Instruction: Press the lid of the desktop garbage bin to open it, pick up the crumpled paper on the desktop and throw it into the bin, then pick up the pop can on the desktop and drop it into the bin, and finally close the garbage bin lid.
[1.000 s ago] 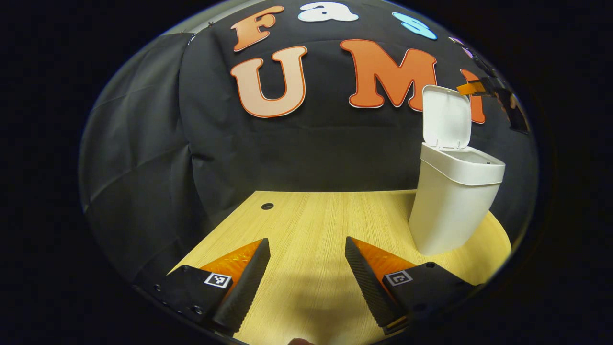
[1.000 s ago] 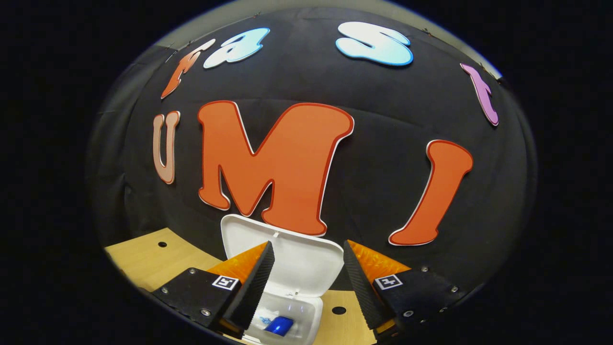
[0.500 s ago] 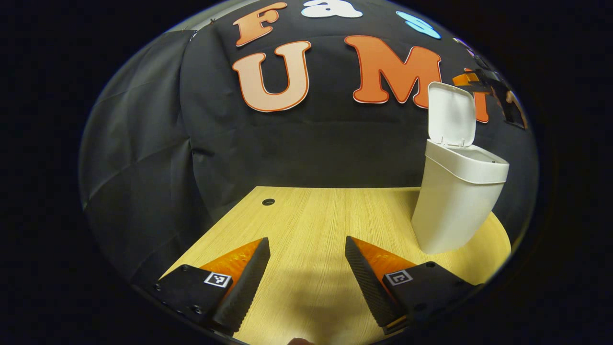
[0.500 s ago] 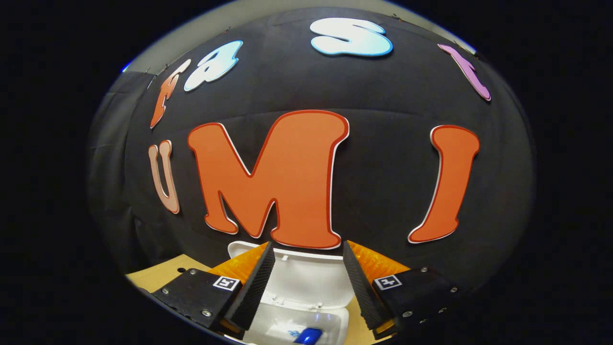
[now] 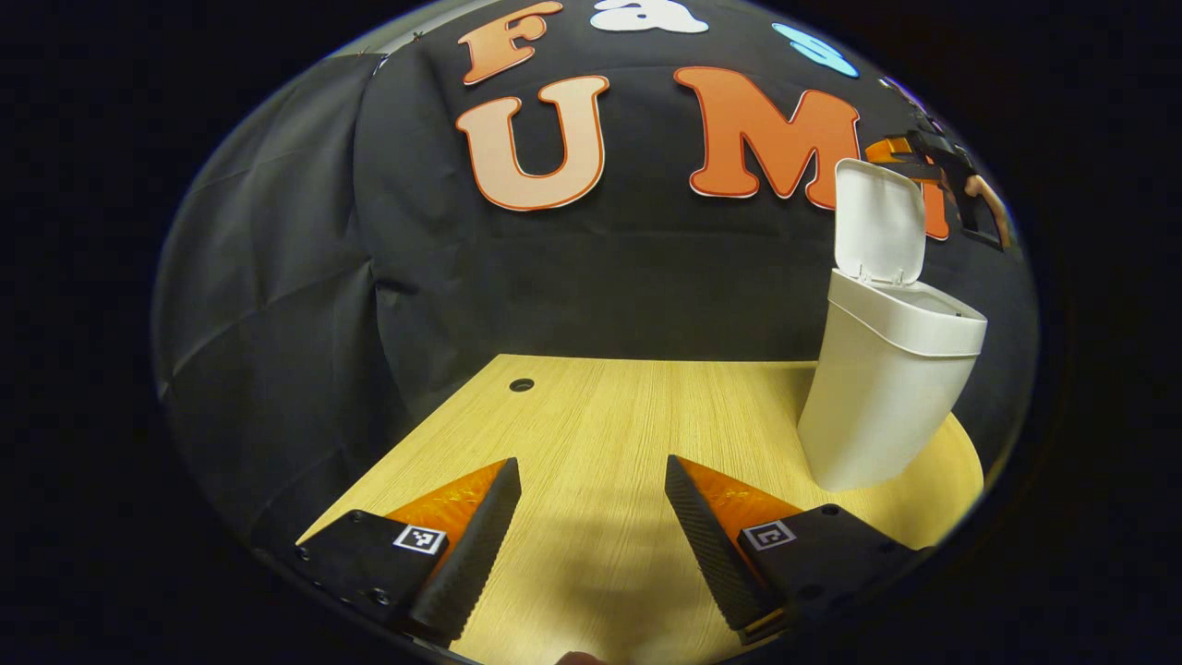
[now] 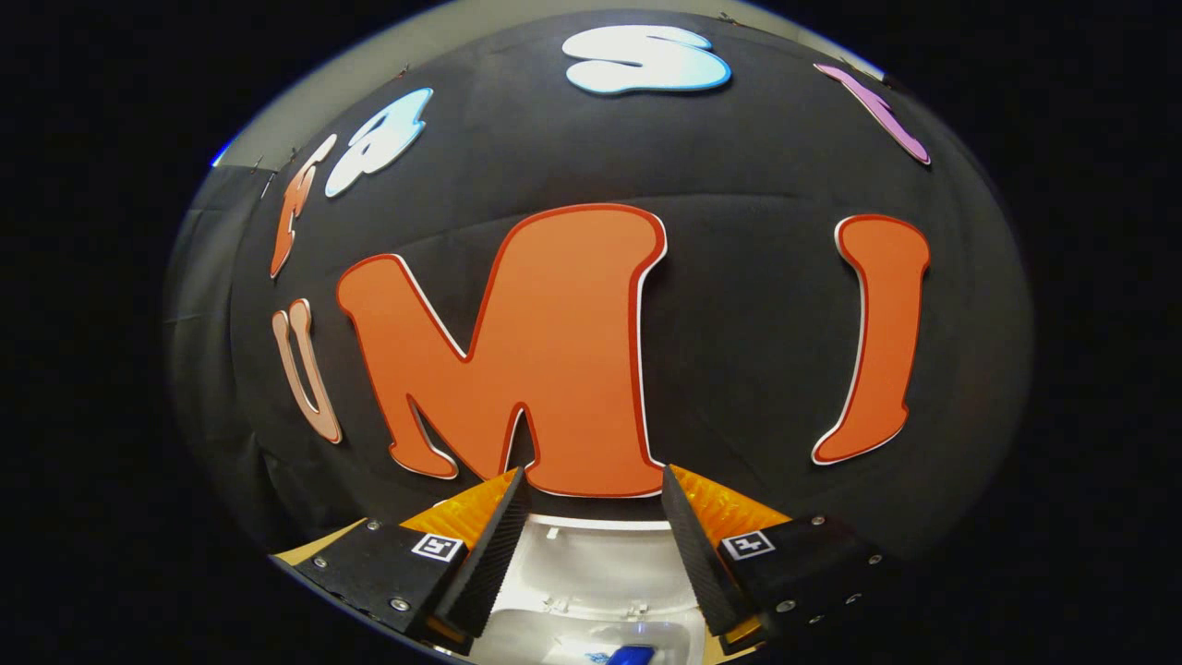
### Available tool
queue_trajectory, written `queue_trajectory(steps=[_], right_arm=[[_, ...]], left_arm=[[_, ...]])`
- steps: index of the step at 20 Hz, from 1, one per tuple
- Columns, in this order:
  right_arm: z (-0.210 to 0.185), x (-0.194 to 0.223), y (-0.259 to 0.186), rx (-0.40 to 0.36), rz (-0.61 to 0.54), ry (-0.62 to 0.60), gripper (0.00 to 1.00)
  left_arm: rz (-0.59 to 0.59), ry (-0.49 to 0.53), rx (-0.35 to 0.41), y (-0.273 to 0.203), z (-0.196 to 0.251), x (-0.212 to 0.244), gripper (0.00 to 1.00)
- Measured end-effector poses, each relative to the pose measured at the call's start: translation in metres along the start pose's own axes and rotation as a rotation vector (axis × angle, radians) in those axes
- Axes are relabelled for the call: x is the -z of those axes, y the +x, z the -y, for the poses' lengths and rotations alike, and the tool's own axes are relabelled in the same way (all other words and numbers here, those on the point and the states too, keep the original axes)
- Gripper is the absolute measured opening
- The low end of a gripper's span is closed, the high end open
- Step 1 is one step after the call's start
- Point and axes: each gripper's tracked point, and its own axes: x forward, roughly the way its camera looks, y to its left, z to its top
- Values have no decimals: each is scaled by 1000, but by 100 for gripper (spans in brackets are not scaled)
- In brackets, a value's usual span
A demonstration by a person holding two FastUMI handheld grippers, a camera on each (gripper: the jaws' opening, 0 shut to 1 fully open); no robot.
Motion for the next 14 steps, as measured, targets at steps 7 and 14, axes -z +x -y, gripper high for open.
queue_trajectory(steps=[7, 14], right_arm=[[-9, 7, -8, -26, -23, -68, 87], [-16, 25, -38, -73, -145, -52, 76]], left_arm=[[3, 0, -2, 0, 2, -1, 100], [10, 5, 23, -4, 4, -5, 100]])
